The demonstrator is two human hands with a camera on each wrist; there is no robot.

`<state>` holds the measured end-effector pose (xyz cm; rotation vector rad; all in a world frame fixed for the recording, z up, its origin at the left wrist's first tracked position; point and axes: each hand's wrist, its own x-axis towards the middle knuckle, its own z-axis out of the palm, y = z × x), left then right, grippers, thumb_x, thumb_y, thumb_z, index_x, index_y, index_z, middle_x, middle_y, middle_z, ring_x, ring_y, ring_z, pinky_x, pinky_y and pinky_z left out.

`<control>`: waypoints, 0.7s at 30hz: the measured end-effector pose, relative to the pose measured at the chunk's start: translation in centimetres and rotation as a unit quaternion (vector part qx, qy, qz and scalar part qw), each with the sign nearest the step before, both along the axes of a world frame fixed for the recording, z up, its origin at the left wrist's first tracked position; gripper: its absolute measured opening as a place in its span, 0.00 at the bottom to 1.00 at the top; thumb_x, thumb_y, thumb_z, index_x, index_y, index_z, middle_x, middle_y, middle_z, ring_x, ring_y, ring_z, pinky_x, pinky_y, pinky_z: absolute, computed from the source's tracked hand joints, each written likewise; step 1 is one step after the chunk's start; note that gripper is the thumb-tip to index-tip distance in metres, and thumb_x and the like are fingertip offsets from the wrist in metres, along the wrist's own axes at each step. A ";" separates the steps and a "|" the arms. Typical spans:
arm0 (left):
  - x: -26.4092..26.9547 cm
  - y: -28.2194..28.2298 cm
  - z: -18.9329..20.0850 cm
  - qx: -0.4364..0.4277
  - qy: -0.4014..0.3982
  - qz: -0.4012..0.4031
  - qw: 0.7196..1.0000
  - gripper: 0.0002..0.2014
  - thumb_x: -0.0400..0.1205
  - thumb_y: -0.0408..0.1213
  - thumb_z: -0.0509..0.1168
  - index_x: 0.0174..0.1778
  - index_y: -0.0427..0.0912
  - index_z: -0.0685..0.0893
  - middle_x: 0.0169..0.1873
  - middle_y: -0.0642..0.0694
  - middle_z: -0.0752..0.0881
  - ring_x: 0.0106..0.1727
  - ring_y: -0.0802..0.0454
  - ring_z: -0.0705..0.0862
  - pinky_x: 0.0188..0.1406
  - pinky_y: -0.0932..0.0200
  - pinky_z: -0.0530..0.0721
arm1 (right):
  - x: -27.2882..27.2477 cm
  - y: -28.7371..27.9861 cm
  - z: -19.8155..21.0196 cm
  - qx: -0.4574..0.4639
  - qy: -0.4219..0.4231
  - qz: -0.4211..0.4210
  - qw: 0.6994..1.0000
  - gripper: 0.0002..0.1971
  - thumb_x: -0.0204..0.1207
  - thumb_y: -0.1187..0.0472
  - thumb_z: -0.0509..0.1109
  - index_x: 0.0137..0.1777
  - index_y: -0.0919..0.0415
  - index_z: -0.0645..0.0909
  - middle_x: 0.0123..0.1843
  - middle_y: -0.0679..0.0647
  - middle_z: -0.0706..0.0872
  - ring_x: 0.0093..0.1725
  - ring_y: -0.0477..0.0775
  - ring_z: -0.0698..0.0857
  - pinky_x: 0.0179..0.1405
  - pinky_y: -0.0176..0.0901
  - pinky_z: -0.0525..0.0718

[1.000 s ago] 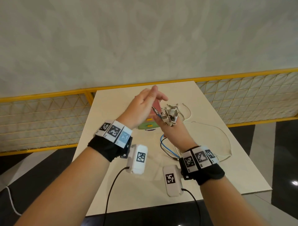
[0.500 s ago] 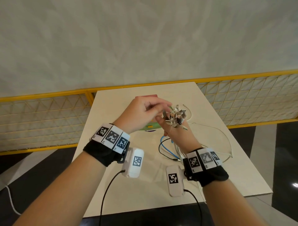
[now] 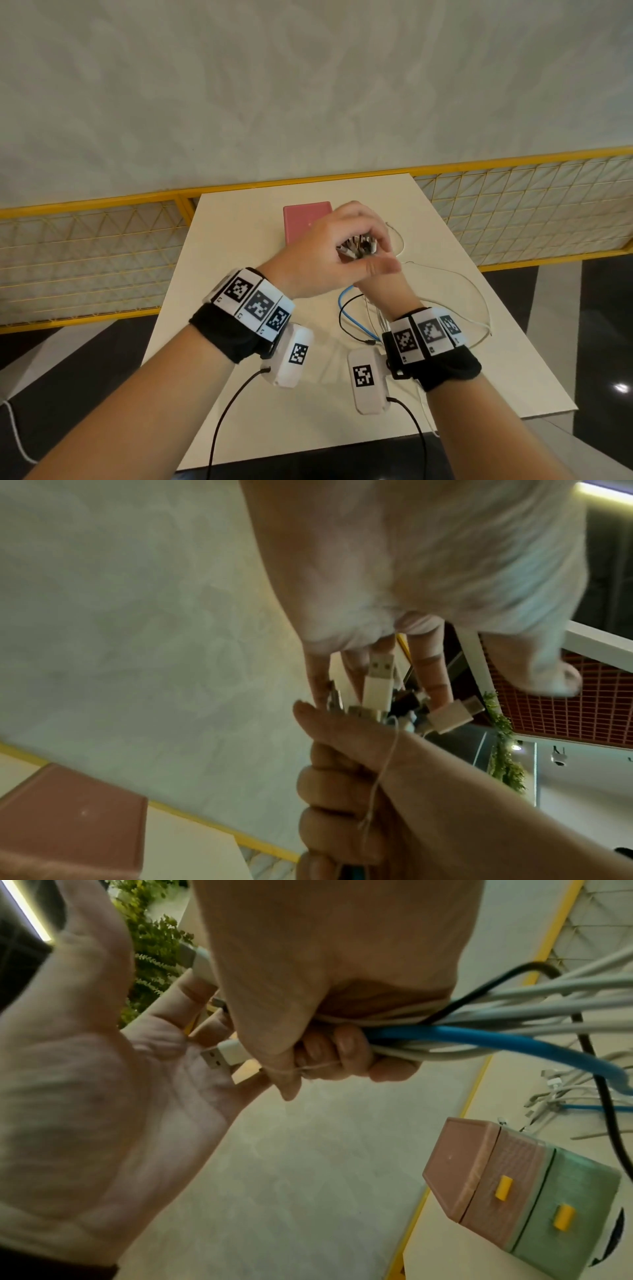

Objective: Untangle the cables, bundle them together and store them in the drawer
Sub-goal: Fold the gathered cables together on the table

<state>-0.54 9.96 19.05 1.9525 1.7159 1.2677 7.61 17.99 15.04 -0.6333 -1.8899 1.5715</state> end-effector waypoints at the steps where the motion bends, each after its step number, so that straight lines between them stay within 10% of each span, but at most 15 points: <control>1: -0.1 0.1 0.0 0.012 0.021 0.001 1.000 0.09 0.78 0.41 0.73 0.46 0.38 0.88 0.52 0.44 0.83 0.56 0.53 0.83 0.60 0.61 0.79 | 0.3 0.9 -1.4 0.085 -0.018 0.022 0.996 0.16 0.77 0.72 0.64 0.41 0.46 0.73 0.37 0.38 0.75 0.37 0.27 0.78 0.36 0.27 0.77; 8: -1.8 0.7 -0.4 0.012 0.080 0.038 0.996 0.09 0.84 0.24 0.60 0.53 0.36 0.85 0.48 0.48 0.82 0.52 0.56 0.81 0.56 0.63 0.78 | 0.1 0.6 -0.4 0.043 -0.042 0.007 0.998 0.16 0.73 0.72 0.66 0.31 0.51 0.73 0.20 0.40 0.79 0.22 0.36 0.76 0.24 0.27 0.73; 11: -1.3 0.6 -1.0 -0.016 0.114 0.028 0.993 0.09 0.86 0.30 0.57 0.57 0.37 0.82 0.49 0.51 0.77 0.52 0.60 0.76 0.56 0.69 0.72 | -0.7 0.7 -0.2 0.014 -0.066 0.024 0.997 0.16 0.77 0.73 0.61 0.34 0.54 0.65 0.29 0.45 0.71 0.35 0.35 0.73 0.35 0.26 0.72; 17: -0.9 1.4 -1.8 0.023 0.185 0.085 0.979 0.18 0.86 0.49 0.56 0.46 0.37 0.81 0.45 0.44 0.80 0.48 0.46 0.78 0.51 0.49 0.77 | 0.0 1.1 -0.3 0.006 -0.028 0.061 0.998 0.20 0.74 0.79 0.66 0.67 0.73 0.73 0.41 0.41 0.77 0.40 0.37 0.78 0.35 0.19 0.78; 21: -2.2 1.5 -1.7 0.061 0.217 0.144 0.964 0.18 0.87 0.46 0.54 0.49 0.38 0.84 0.41 0.43 0.82 0.41 0.47 0.80 0.39 0.57 0.76 | -1.0 1.3 -0.2 0.021 -0.003 0.130 0.991 0.56 0.65 0.85 0.69 0.82 0.58 0.35 0.49 0.49 0.77 0.47 0.37 0.83 0.42 0.30 0.82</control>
